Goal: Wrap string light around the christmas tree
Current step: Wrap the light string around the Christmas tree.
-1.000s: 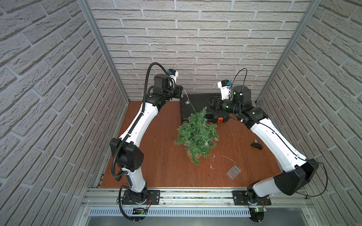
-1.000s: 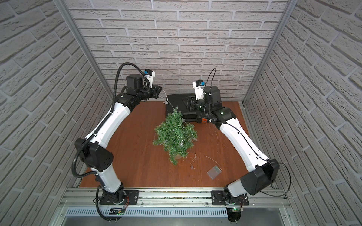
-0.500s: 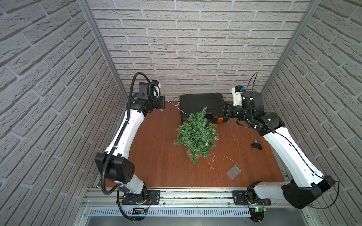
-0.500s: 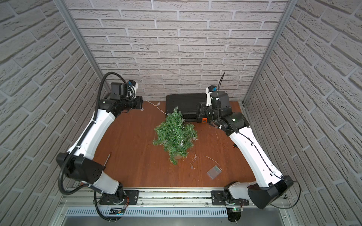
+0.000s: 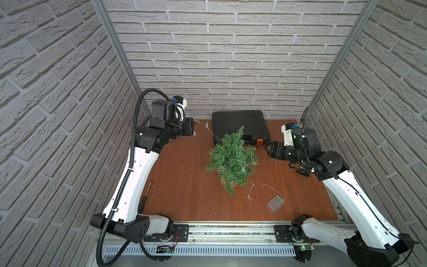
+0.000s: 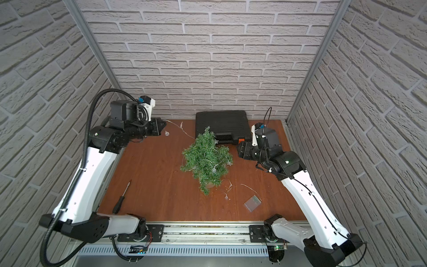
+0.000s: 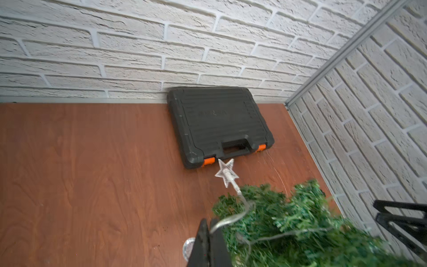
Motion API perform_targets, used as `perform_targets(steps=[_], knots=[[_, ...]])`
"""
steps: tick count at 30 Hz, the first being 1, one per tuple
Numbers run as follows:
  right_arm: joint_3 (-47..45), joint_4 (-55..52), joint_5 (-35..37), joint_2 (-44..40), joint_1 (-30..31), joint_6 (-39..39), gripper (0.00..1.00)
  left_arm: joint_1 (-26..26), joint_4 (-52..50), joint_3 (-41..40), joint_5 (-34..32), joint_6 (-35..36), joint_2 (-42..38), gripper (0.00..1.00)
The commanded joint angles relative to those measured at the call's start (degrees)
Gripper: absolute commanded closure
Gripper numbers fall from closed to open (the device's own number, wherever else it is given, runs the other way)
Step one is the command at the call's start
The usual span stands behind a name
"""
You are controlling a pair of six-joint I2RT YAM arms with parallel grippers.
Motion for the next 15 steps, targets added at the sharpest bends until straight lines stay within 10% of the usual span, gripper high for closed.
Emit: perform_targets(steps=[1, 15], knots=[[-2.2, -2.6, -0.6, -4.0, 0.1, 2.5, 0.20, -4.5, -5.8, -0.9, -4.0, -3.2, -4.9, 1.00], [-9.1, -12.6, -0.9, -8.7, 0.4, 9.7, 0.09, -29.9, -8.4, -17.7, -12.8, -19.5, -13.6, 1.00]])
